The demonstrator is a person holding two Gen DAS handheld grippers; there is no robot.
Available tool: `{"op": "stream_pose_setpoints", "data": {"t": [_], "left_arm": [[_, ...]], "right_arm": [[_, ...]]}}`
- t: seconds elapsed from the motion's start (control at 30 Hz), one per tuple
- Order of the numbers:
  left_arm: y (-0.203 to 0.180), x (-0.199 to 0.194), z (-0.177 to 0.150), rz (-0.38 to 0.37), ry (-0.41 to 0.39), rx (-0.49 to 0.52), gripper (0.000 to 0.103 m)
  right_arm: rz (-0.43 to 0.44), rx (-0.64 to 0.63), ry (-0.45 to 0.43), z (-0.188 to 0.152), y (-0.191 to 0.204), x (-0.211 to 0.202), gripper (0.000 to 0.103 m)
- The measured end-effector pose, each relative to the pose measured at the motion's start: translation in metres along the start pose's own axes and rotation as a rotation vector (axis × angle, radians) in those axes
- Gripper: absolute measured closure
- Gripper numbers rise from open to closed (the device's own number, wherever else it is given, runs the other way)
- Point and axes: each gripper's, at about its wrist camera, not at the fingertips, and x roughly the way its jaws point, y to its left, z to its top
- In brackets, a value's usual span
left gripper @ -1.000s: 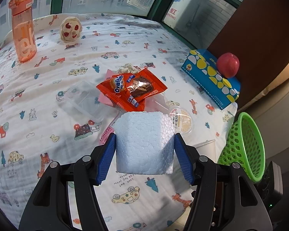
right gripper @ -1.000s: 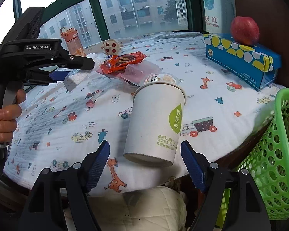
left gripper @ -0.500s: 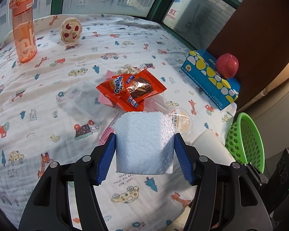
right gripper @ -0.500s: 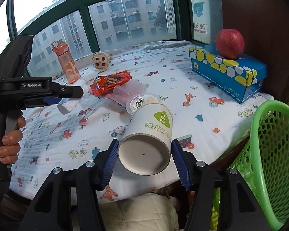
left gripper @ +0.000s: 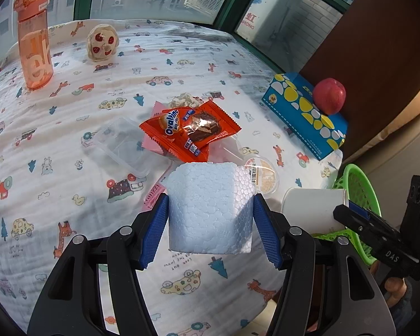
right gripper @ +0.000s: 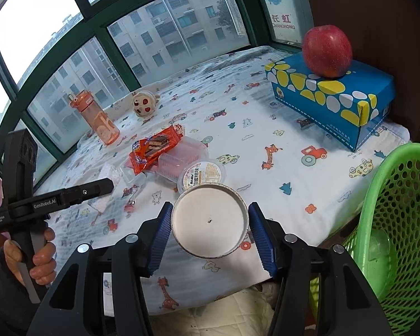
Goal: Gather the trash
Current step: 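Lift and turn the paper cup with the right tool toward the wastebasket while the left holds the foam, then drop the paper cup into the wastebasket with the right tool while the left tool releases the foam block there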
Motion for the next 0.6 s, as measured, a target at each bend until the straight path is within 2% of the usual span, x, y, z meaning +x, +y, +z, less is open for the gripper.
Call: {"op": "stream_pose_setpoints", "data": {"t": [0.3,0.47,0.6], "left_arm": [[-0.017,0.003,0.002,-0.009,0.008,0.036,0.043],[-0.032,0.006,0.003,-0.024,0.015,0.066,0.043],[-0.050,0.009,0.003,-0.042,0.023,0.105,0.043]], "right_arm": [[0.024,0.041,-0.086,0.016,-0.008,-0.032,0.050],[-0.009,0.055,-0.134,0.021,-0.021,-0.053,0.050],[-0.086,0.066,-0.178,0.020,-0.043,-0.081,0.050]]}}
